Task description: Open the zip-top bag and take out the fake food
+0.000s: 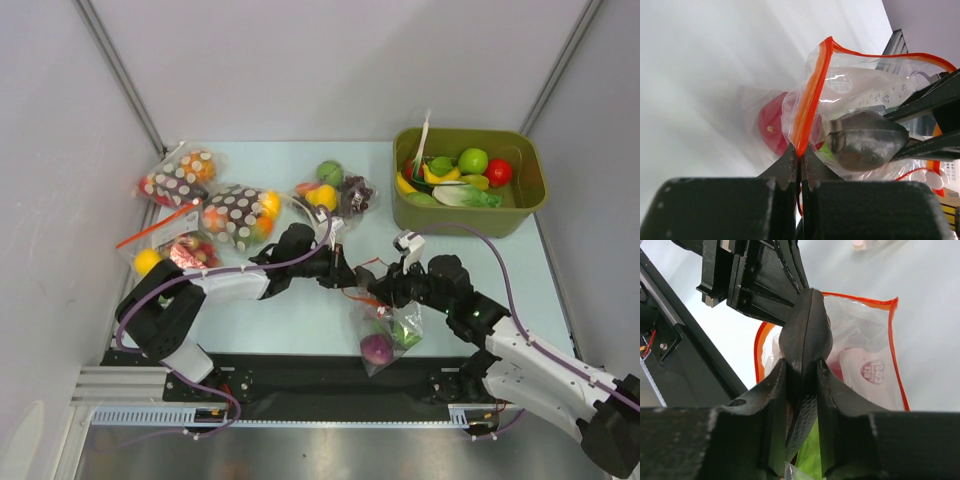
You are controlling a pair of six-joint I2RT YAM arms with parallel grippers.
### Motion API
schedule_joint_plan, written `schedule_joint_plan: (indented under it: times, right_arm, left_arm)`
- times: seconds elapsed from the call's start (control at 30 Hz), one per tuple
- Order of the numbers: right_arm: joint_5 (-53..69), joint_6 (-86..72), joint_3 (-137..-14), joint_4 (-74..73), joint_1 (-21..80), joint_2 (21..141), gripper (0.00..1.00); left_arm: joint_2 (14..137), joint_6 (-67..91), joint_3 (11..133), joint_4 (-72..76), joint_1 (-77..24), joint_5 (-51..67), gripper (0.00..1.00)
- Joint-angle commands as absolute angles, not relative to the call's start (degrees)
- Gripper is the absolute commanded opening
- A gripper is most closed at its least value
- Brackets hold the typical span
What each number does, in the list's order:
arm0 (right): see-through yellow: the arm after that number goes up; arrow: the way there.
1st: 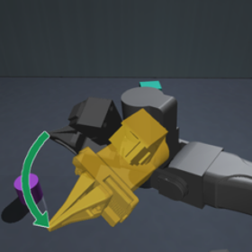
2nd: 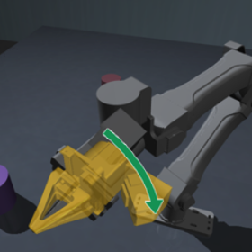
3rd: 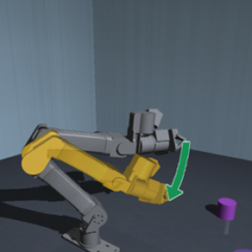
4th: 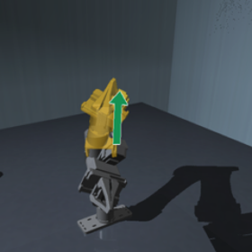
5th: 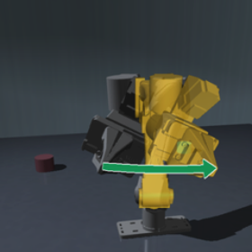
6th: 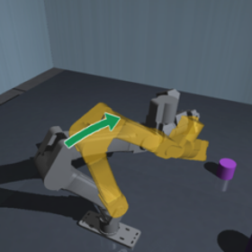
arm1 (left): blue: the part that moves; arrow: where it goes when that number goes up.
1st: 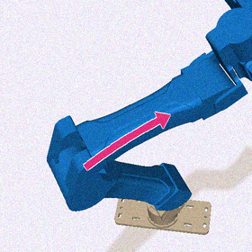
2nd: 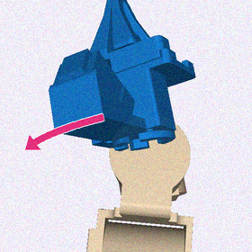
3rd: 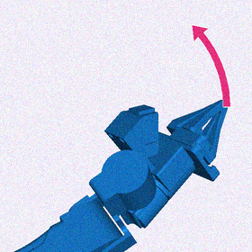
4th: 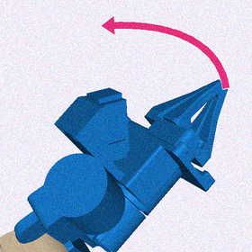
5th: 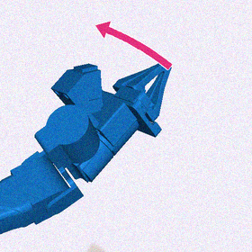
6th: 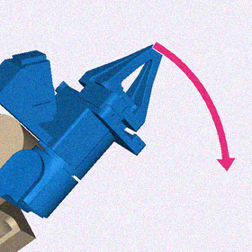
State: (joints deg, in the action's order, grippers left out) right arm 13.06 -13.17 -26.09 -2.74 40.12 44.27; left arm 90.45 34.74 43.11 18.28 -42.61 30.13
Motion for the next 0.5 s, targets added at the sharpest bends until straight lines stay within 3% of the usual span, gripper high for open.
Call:
schedule_joint_plan:
  times: [0.0,0.23,0.47]
  right_arm:
    - [15.11,-14.41,-27.07,9.22,40.69,47.1,0.27]
    - [16.35,-14.15,-28.47,13.27,40.43,52.56,0.47]
    - [19.24,-15.73,-28.21,16.43,37.88,55.28,0.57]
  left_arm:
    - [90.09,31.82,42.63,19.68,-43.15,27.95,0.0]
    - [88.59,30.76,40.43,22.23,-43.77,28.74,0.0]
    - [87.45,30.06,38.67,23.99,-43.77,29.71,0.0]
